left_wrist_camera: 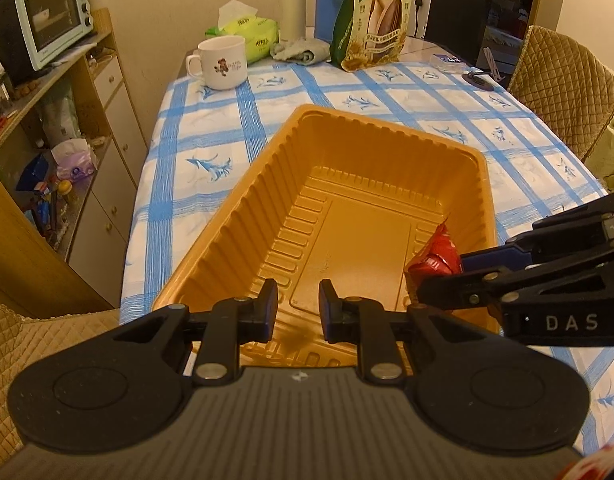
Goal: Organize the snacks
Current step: 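Carry the red packet with the left gripper over the orange tray, then open the left gripper to drop the red packet into the tray, then move the left tool back toward the green-edged snack bag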
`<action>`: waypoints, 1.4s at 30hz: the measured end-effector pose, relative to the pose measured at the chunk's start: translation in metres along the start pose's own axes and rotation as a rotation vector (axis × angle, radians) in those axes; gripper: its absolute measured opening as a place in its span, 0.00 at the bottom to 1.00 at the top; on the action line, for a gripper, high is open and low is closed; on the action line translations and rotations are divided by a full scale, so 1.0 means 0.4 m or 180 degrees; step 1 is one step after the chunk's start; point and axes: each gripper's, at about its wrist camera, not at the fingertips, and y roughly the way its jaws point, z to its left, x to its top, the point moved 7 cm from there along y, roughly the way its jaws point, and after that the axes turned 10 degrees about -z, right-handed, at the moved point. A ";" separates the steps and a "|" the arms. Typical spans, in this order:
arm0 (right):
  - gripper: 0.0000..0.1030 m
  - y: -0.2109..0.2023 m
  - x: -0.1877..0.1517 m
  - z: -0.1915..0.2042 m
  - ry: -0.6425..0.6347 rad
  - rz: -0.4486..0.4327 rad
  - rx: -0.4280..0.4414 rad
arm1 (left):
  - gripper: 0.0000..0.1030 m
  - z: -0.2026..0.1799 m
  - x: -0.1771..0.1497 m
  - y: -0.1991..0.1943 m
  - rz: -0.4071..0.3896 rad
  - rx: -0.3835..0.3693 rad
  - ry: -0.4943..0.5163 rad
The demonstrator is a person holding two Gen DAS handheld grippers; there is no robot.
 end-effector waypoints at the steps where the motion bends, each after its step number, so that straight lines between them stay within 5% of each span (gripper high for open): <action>1: 0.24 0.002 0.000 -0.001 0.0011 0.0005 -0.0009 | 0.19 0.003 0.000 0.001 -0.0005 0.0002 -0.0007; 18: 0.26 0.038 0.015 0.009 0.0033 -0.0059 -0.0056 | 0.36 0.058 -0.002 -0.065 -0.0056 0.0070 -0.0223; 20: 0.42 0.037 0.022 0.007 0.0039 -0.0108 -0.0103 | 0.44 0.058 -0.004 -0.072 -0.0057 0.0091 -0.0234; 22: 0.69 0.022 0.027 0.003 0.0074 -0.0241 -0.0106 | 0.47 0.056 -0.007 -0.079 -0.0062 0.0120 -0.0230; 42: 0.78 -0.197 -0.008 -0.015 -0.0072 -0.0570 0.0060 | 0.72 -0.076 -0.025 -0.247 -0.0224 0.0366 -0.0279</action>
